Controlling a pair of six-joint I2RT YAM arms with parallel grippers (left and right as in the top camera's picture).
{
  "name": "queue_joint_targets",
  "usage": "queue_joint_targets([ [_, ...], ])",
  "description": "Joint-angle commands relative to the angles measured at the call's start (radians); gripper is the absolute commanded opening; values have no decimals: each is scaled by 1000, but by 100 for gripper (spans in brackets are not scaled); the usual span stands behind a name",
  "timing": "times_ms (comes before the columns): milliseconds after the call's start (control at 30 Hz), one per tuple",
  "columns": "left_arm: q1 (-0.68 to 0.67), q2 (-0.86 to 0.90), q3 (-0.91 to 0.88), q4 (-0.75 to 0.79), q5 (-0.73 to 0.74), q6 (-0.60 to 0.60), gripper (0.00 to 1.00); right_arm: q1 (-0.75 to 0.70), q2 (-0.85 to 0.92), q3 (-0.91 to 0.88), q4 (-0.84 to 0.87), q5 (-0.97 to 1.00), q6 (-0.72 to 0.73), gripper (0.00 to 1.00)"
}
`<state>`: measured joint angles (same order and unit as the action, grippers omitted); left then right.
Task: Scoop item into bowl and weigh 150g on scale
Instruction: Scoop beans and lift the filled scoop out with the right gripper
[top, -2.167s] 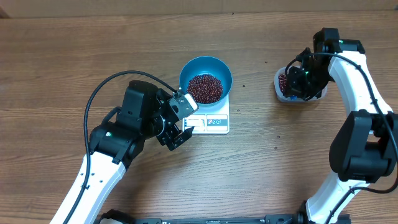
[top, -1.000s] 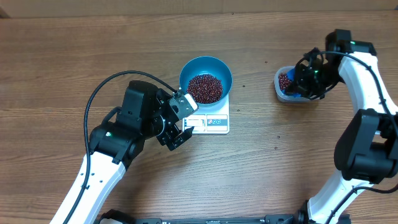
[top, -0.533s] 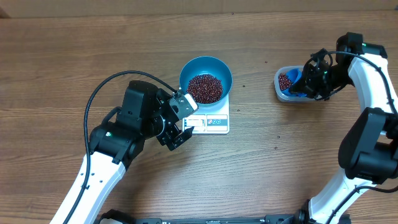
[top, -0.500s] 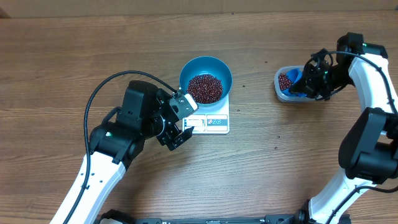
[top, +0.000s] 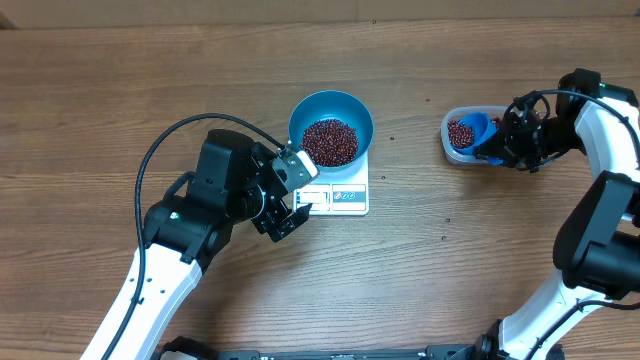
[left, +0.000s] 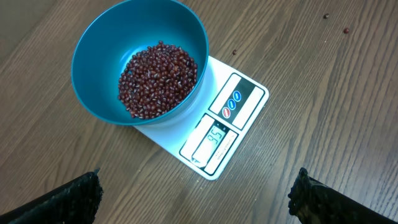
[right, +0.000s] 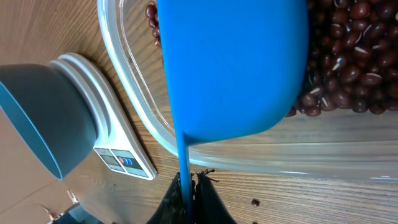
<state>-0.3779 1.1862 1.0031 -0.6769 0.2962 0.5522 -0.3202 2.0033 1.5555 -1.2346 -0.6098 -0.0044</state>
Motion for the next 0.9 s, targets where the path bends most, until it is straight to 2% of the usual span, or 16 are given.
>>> queue_joint_targets([
  [0,5,3,27,0,8,-17,100,-8,8,-13,0,1,-5,4],
  [633,5,3,27,0,8,-17,99,-68,8,-11,29,-150,-6,4],
  [867,5,3,27,0,8,-17,100,-108,8,-11,-12,-209,-97,4],
])
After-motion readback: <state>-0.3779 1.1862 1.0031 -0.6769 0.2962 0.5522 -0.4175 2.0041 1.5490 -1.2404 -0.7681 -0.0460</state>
